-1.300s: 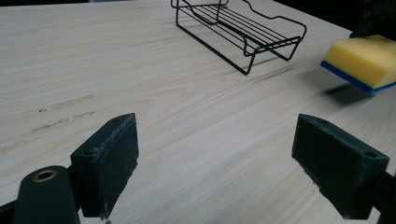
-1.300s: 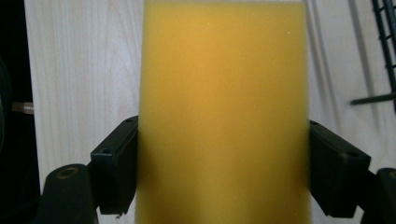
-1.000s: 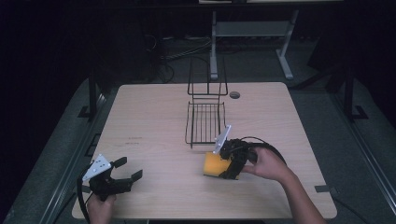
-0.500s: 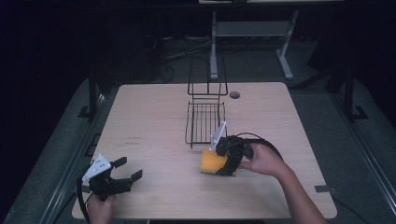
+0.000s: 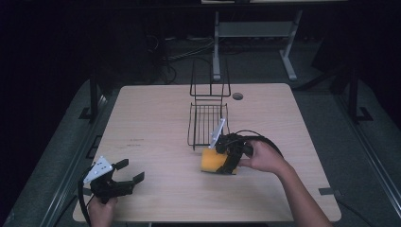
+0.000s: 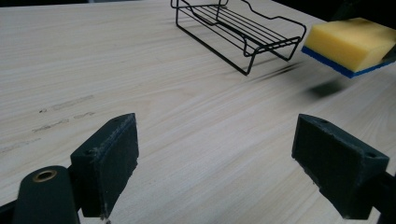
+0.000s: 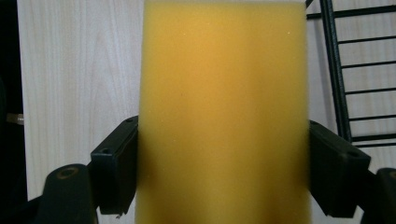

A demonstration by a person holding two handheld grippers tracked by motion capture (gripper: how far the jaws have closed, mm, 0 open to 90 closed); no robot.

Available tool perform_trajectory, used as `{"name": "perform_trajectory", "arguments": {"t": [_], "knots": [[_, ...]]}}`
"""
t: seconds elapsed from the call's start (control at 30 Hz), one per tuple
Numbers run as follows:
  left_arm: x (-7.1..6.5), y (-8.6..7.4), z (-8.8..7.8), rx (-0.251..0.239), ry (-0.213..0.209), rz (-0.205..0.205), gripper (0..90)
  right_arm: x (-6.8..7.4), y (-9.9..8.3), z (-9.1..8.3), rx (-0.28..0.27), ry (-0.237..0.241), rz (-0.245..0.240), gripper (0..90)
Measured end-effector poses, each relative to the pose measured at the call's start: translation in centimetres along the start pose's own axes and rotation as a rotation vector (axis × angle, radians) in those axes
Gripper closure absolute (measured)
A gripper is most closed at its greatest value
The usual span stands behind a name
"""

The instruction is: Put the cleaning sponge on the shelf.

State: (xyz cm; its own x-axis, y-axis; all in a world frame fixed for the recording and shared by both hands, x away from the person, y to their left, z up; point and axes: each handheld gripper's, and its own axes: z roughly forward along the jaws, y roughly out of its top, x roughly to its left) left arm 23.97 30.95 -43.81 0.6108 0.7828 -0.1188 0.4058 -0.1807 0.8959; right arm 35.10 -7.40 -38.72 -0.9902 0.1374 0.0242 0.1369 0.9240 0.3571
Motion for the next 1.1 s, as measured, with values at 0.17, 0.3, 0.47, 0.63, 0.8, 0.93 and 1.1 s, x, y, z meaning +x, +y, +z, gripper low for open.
{"name": "perform_trajectory", "arguments": {"t": [0.17,0.3,0.47,0.63,0.8,0.93,1.1], "knots": [[0.0,0.0,0.0,-0.003,-0.002,-0.004,14.1,-0.4,0.4,-0.2,-0.001,-0.002,-0.007,21.8],[-0.1,0.0,0.1,-0.001,-0.004,-0.003,14.0,-1.1,0.7,0.0,-0.004,0.007,-0.018,21.8],[0.0,0.0,0.0,-0.002,-0.002,-0.005,14.0,-1.8,1.2,0.1,-0.003,0.009,-0.003,21.8],[0.0,0.0,0.0,-0.002,-0.002,-0.003,14.0,-2.4,1.8,0.3,0.002,0.016,-0.005,21.8],[0.0,0.0,0.0,-0.003,-0.003,-0.004,14.1,-3.0,2.1,0.3,0.005,0.018,0.004,21.8],[0.0,0.0,0.0,-0.003,-0.004,-0.005,14.1,-3.4,2.2,0.3,0.007,0.013,0.009,21.8],[0.0,0.0,0.0,-0.003,-0.005,-0.003,14.1,-3.9,2.2,0.1,0.011,0.008,0.019,21.8]]}}
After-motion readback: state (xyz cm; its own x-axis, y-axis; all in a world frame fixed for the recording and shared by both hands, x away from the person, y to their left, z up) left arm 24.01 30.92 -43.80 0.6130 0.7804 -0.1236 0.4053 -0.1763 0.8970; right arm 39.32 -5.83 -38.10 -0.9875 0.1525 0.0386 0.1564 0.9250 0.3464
